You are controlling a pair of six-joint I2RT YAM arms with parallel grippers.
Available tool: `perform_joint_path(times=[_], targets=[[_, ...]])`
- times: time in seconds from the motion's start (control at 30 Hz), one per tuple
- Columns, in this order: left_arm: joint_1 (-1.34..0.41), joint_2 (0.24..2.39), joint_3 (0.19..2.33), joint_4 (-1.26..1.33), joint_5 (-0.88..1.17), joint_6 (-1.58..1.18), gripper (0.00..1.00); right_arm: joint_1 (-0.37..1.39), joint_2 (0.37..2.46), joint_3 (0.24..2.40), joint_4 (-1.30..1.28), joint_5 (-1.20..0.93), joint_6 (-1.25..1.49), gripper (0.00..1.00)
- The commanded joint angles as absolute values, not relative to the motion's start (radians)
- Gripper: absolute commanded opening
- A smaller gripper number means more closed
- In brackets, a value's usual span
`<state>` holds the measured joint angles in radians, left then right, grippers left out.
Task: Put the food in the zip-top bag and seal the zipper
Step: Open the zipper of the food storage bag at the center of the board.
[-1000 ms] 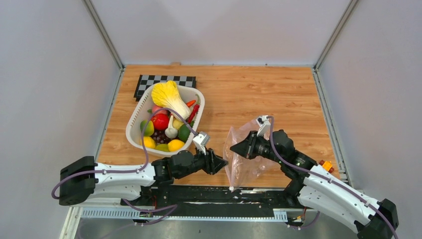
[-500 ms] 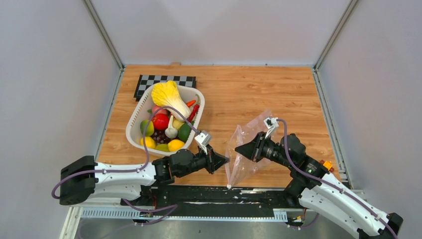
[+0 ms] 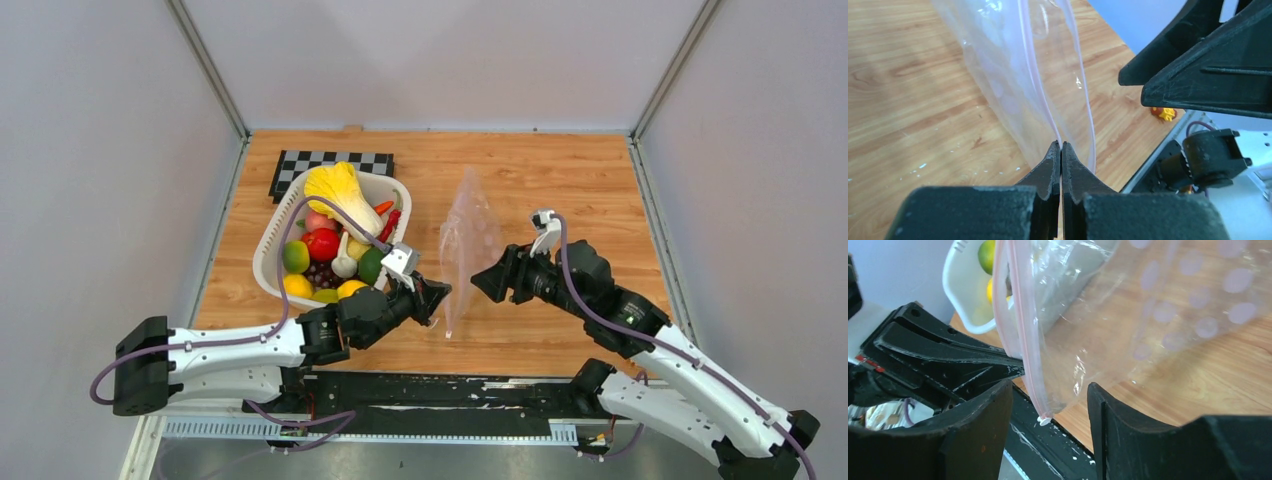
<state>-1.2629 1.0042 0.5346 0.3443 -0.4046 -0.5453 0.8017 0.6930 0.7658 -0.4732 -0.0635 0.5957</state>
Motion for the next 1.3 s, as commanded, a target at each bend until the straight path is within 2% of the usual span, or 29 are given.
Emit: perform_joint_path(times=[0.0, 0.13, 0.3, 0.4, 0.57, 0.73, 0.93, 1.03, 1.1, 1.27], targets=[[-1.267, 1.02, 0.599, 0.306, -0.503, -0.521, 0.0, 0.852, 0.732, 0.849, -0.594, 0.094, 0.575, 0.57], [-1.267, 1.047, 0.615, 0.325, -0.492, -0.548, 0.0, 1.001, 0.778, 0.938, -0.664, 0.342, 0.601, 0.59], [-1.267, 1.063, 0.636, 0.31, -0.459, -0.559, 0.0, 1.177, 0.943, 1.055, -0.748, 0.566, 0.613, 0.58], [-1.266, 1.06, 0.629, 0.306, -0.452, -0.582, 0.0, 1.214, 1.008, 1.097, -0.798, 0.702, 0.622, 0.54], [-1.267, 1.039, 0.61, 0.314, -0.453, -0.598, 0.0, 1.214, 1.041, 1.078, -0.733, 0.706, 0.617, 0.46], [-1.267, 1.031, 0.612, 0.289, -0.455, -0.596, 0.0, 1.215, 1.048, 1.036, -0.601, 0.665, 0.591, 0.44], [-1.267, 1.03, 0.614, 0.287, -0.44, -0.609, 0.0, 1.213, 1.089, 1.03, -0.611, 0.652, 0.63, 0.41], [-1.267, 1.042, 0.623, 0.286, -0.44, -0.608, 0.0, 1.213, 1.132, 1.028, -0.626, 0.648, 0.637, 0.33], [-1.267, 1.041, 0.631, 0.271, -0.438, -0.609, 0.0, 1.212, 1.156, 1.033, -0.653, 0.647, 0.66, 0.2], [-1.267, 1.019, 0.639, 0.195, -0.479, -0.602, 0.0, 1.212, 1.136, 1.021, -0.68, 0.65, 0.665, 0.13]])
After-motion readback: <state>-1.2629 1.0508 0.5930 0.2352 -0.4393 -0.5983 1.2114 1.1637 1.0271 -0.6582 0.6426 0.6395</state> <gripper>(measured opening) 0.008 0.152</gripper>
